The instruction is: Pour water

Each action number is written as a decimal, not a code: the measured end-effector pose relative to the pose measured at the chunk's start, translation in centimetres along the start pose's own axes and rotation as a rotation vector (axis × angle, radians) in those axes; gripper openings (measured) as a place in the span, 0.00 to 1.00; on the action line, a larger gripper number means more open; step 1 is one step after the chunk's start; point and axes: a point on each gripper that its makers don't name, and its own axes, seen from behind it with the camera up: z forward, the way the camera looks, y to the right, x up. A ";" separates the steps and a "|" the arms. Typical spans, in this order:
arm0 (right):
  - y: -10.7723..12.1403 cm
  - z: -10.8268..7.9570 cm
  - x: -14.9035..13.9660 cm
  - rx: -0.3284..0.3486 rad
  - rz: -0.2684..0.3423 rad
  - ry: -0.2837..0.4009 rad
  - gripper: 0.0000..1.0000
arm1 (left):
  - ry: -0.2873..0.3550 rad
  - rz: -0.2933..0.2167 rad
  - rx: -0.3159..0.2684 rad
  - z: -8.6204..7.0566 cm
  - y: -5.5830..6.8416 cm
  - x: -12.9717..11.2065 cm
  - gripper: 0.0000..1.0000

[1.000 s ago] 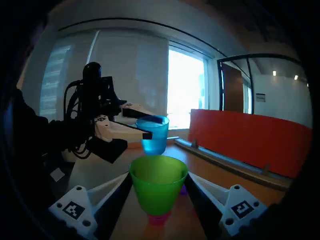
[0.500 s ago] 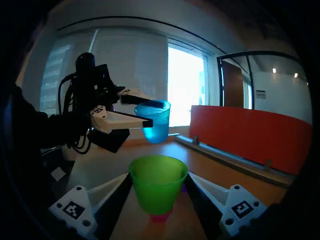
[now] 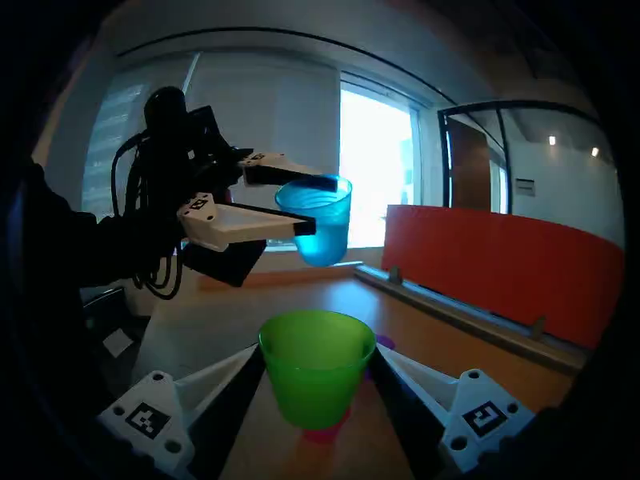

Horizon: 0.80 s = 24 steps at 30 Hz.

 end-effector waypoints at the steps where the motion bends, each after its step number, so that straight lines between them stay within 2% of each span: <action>1: 0.0 0.0 0.0 0.001 0.000 -0.001 0.91 | 0.000 0.007 0.000 0.0 0.0 0.1 0.88; 9: -0.4 0.4 -0.5 0.003 -0.009 -0.011 0.91 | -0.001 0.081 0.011 0.1 -0.3 0.8 0.88; 14: -0.7 0.5 -0.7 0.008 -0.010 -0.012 0.91 | -0.004 0.120 0.011 0.3 -0.1 1.2 0.87; 24: -0.9 0.6 -1.1 0.012 -0.004 -0.011 0.91 | 0.003 0.169 0.011 0.4 -0.1 2.4 0.88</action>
